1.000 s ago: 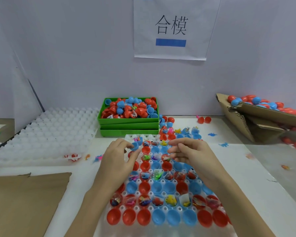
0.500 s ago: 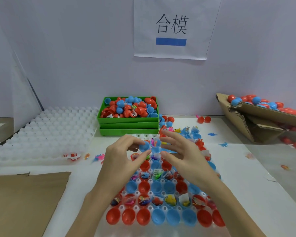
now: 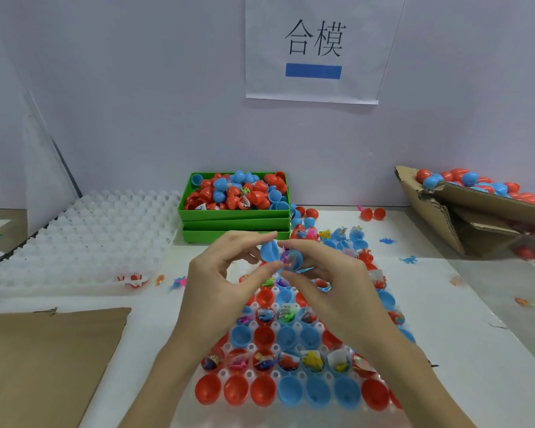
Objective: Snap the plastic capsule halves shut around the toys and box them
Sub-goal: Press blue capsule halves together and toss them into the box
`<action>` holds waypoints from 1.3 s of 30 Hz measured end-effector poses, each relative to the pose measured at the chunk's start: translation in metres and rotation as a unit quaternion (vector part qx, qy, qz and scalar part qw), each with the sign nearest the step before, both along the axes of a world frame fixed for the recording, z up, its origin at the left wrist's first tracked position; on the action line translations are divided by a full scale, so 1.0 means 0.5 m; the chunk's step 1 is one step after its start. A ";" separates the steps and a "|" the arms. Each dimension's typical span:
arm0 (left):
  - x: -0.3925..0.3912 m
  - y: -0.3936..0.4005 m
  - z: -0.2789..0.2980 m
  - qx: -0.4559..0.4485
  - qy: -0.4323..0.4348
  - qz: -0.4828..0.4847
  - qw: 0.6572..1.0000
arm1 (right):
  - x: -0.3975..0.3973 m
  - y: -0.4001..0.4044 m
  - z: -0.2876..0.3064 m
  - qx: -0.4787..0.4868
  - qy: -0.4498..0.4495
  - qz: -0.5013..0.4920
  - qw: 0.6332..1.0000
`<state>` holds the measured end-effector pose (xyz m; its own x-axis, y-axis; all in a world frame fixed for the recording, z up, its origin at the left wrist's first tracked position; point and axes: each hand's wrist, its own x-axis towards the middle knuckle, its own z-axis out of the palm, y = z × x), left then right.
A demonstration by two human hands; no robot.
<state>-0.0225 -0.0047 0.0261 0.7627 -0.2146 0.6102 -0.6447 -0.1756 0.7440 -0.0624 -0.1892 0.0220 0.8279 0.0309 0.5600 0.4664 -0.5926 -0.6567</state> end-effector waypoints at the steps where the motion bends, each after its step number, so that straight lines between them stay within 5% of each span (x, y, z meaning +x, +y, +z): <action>1: 0.000 0.001 0.001 0.018 -0.022 0.001 1.000 | -0.001 0.002 0.000 -0.032 -0.015 -0.008 0.999; 7: -0.003 -0.010 -0.005 0.057 -0.079 0.005 0.995 | -0.001 0.010 -0.006 -0.158 -0.036 0.000 0.987; 14: -0.012 -0.017 -0.003 -0.052 0.044 -0.037 0.997 | -0.004 0.007 0.005 -0.004 -0.071 -0.035 0.997; 20: -0.010 -0.009 0.003 -0.059 0.099 -0.053 0.992 | -0.005 0.010 0.007 0.022 -0.049 -0.001 0.999; 35: -0.008 -0.001 0.003 -0.026 -0.040 -0.018 0.999 | -0.011 0.012 0.009 0.003 -0.068 -0.033 0.997; 39: -0.014 -0.003 0.004 -0.043 -0.003 -0.008 0.999 | -0.012 0.016 0.009 0.021 -0.065 -0.031 0.997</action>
<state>-0.0293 -0.0060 0.0283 0.7564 -0.1722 0.6311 -0.6508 -0.1007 0.7525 -0.0686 -0.1810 0.0266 0.7483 -0.0440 0.6619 0.5120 -0.5962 -0.6184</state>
